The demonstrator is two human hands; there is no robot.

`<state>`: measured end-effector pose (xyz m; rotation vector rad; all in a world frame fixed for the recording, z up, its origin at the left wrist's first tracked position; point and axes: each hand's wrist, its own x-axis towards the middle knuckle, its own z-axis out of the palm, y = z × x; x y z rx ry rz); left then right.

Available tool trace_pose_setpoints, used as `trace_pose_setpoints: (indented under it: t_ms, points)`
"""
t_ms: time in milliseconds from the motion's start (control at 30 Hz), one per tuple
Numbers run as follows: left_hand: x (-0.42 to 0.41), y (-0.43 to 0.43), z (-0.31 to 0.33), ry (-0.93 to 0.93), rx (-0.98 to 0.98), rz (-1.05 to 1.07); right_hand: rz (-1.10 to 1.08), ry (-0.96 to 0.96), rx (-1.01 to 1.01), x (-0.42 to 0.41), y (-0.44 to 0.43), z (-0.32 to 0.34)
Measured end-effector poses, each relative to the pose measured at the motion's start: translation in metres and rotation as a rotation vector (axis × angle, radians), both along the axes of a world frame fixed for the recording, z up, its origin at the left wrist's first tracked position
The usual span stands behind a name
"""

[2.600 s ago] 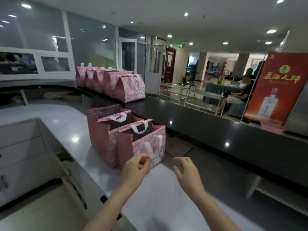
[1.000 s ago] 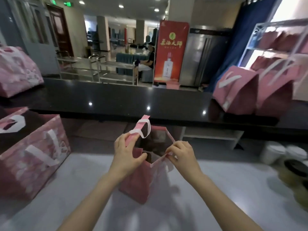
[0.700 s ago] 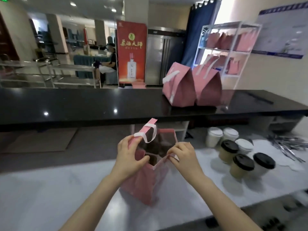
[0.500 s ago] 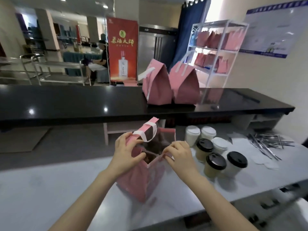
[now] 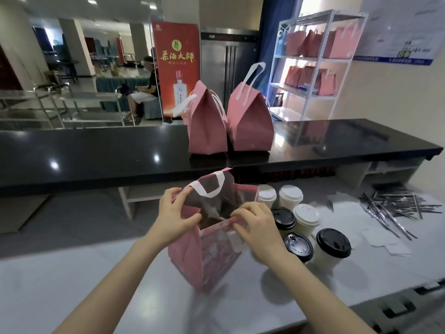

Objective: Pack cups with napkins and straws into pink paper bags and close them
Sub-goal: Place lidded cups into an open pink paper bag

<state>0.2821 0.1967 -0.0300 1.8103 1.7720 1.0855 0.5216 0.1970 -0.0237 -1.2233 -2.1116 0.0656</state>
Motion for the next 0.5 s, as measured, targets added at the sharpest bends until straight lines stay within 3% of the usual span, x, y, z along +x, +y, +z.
trace_pose_setpoints:
  t_ms: [300, 500]
  points:
    - [-0.011, 0.032, 0.012, 0.104, -0.101, 0.049, -0.028, -0.030, -0.122, 0.066, 0.048, -0.013]
    - [0.018, 0.004, 0.022, 0.216, -0.134, 0.077, -0.103, -0.559, -0.453, 0.130, 0.044, -0.042]
